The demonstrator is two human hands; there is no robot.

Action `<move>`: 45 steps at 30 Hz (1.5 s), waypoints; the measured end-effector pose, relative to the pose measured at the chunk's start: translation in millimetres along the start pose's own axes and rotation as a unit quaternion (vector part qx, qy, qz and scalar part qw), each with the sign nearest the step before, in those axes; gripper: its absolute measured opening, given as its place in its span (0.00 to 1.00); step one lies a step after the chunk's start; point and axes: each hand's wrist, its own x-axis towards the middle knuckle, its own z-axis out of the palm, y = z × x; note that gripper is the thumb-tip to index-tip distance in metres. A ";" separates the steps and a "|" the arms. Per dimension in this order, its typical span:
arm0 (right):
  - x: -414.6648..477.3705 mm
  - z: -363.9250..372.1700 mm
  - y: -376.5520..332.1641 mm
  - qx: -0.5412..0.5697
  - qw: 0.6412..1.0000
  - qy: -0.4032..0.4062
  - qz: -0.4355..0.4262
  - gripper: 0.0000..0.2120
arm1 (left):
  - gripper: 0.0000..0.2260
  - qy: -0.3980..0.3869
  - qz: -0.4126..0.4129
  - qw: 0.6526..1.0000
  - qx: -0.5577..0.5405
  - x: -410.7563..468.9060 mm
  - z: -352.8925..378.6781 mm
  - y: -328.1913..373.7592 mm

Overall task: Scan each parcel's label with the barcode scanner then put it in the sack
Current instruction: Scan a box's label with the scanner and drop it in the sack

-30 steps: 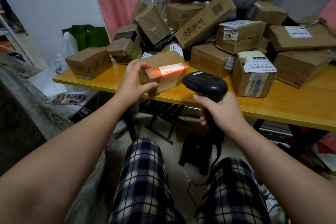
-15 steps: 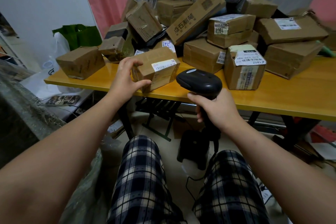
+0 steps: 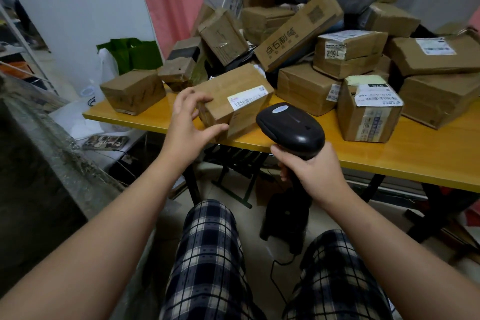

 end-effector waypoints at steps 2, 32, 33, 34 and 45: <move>4.3 13.9 -2.6 -0.007 0.999 -0.026 -0.017 0.08 | 0.24 0.037 -0.012 0.999 -0.001 -20.1 -12.6 -1.6; 52.3 358.4 101.7 -0.132 0.906 -0.400 -0.045 0.34 | 0.19 0.271 -0.396 0.877 -0.019 -196.4 -188.6 -191.0; 52.0 361.2 106.8 -0.103 0.915 -0.385 -0.056 0.33 | 0.18 0.266 -0.390 0.880 -0.050 -191.4 -187.1 -195.3; 51.8 364.8 111.3 -0.087 0.925 -0.365 -0.056 0.31 | 0.17 0.261 -0.389 0.882 -0.054 -187.5 -188.1 -198.8; 42.0 390.8 112.1 -0.169 0.908 -0.380 -0.057 0.16 | 0.27 0.007 -0.552 0.773 0.311 -254.3 -226.2 -245.6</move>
